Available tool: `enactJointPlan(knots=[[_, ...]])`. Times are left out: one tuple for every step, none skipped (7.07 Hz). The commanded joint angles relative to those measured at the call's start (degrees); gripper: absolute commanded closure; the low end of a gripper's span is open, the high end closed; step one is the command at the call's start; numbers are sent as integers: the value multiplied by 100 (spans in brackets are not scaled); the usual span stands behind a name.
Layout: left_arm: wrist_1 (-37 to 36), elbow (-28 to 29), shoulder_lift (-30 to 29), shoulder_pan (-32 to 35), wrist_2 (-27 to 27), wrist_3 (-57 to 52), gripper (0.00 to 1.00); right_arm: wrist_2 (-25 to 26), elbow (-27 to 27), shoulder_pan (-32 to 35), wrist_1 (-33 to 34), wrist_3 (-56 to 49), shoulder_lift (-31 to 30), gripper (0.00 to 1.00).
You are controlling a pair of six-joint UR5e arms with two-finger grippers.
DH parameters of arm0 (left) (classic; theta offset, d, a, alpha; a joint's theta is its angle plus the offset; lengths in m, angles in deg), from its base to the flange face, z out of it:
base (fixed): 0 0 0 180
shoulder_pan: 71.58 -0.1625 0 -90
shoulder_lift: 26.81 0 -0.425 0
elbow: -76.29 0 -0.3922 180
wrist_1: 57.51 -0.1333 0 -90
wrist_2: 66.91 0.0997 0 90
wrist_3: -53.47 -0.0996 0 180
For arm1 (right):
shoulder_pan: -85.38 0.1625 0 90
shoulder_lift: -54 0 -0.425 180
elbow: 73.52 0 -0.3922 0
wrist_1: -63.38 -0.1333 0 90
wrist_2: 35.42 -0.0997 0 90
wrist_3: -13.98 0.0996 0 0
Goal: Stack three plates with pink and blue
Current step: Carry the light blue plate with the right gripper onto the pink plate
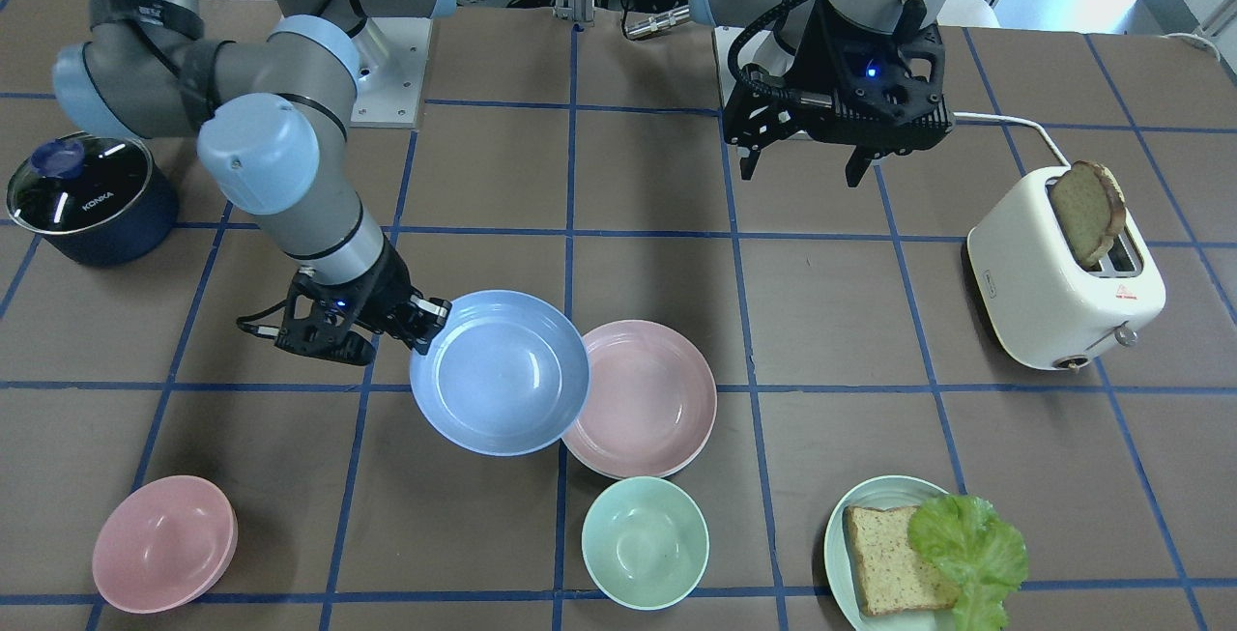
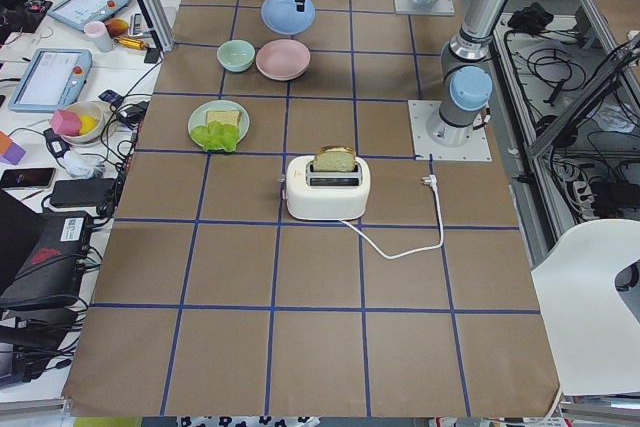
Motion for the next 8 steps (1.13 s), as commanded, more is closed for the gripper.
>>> enactJointPlan(knots=[[12, 2, 6, -7, 3, 0, 0, -30, 686, 639, 0, 842, 522, 100], [21, 2, 6, -7, 3, 0, 0, -13, 766, 859, 35, 1140, 716, 100], [21, 2, 6, -7, 3, 0, 0, 31, 741, 983, 44, 1143, 779, 100], [21, 11, 15, -7, 3, 0, 0, -30, 749, 1045, 36, 1152, 788, 100], [21, 11, 24, -16, 3, 0, 0, -39, 749, 1054, 53, 1152, 806, 100], [21, 11, 24, -16, 3, 0, 0, -48, 740, 1046, 340, 1169, 858, 100], [21, 11, 24, -16, 3, 0, 0, -48, 740, 1046, 378, 1161, 928, 100], [21, 2, 33, -16, 3, 0, 0, -57, 732, 1080, 396, 1326, 998, 84]])
